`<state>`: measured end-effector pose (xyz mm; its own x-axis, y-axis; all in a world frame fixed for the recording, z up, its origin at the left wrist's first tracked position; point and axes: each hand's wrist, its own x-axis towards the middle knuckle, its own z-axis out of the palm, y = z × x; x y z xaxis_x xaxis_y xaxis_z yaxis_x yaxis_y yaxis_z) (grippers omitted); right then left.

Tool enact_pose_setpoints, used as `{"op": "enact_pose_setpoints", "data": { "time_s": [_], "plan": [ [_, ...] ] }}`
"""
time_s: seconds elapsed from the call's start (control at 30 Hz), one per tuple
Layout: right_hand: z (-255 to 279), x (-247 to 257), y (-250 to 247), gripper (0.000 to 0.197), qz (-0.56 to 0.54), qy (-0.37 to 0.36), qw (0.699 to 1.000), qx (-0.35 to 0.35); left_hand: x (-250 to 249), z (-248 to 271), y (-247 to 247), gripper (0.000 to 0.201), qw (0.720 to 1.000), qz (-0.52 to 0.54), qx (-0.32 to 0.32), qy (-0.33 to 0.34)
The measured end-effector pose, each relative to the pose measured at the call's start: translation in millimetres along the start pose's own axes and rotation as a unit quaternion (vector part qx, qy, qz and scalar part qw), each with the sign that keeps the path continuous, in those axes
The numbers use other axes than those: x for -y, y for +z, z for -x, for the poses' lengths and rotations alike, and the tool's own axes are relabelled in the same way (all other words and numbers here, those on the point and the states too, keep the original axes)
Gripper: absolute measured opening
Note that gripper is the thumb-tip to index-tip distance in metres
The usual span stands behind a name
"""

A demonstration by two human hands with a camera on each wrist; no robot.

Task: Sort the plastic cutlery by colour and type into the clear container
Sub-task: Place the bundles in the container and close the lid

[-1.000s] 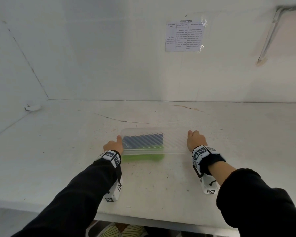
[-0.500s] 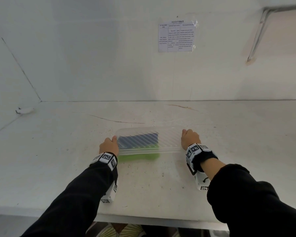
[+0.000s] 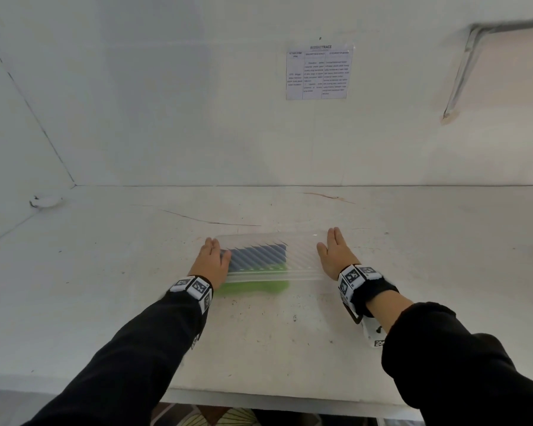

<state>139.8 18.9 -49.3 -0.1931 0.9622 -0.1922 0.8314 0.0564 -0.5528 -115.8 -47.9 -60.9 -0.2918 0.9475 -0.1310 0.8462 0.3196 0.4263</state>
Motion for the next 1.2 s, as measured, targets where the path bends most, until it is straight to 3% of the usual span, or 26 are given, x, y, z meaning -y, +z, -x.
{"op": "enact_pose_setpoints", "data": {
  "time_s": [0.13, 0.27, 0.57, 0.8, 1.2],
  "plan": [
    [0, -1, 0, 0.058, 0.0, -0.005, 1.0, -0.009, -3, 5, 0, 0.059, 1.0, 0.02, -0.006, -0.002],
    [0, -3, 0, 0.06, -0.017, 0.006, 1.0, -0.018, -9, 10, -1, 0.058, 0.997, 0.042, -0.043, -0.048],
    [-23, -3, -12, 0.061, -0.026, 0.007, 0.998, -0.049, -21, -18, -7, 0.058, 0.995, 0.063, -0.068, -0.029],
    [-84, -4, -41, 0.064, -0.06, 0.034, 0.995, -0.073, -56, -74, -14, 0.057, 0.995, 0.073, -0.071, -0.023],
    [-204, -19, -70, 0.04, -0.074, 0.052, 0.989, -0.114, -93, -191, -4, 0.06, 0.994, 0.086, -0.065, -0.022]
  ]
}}
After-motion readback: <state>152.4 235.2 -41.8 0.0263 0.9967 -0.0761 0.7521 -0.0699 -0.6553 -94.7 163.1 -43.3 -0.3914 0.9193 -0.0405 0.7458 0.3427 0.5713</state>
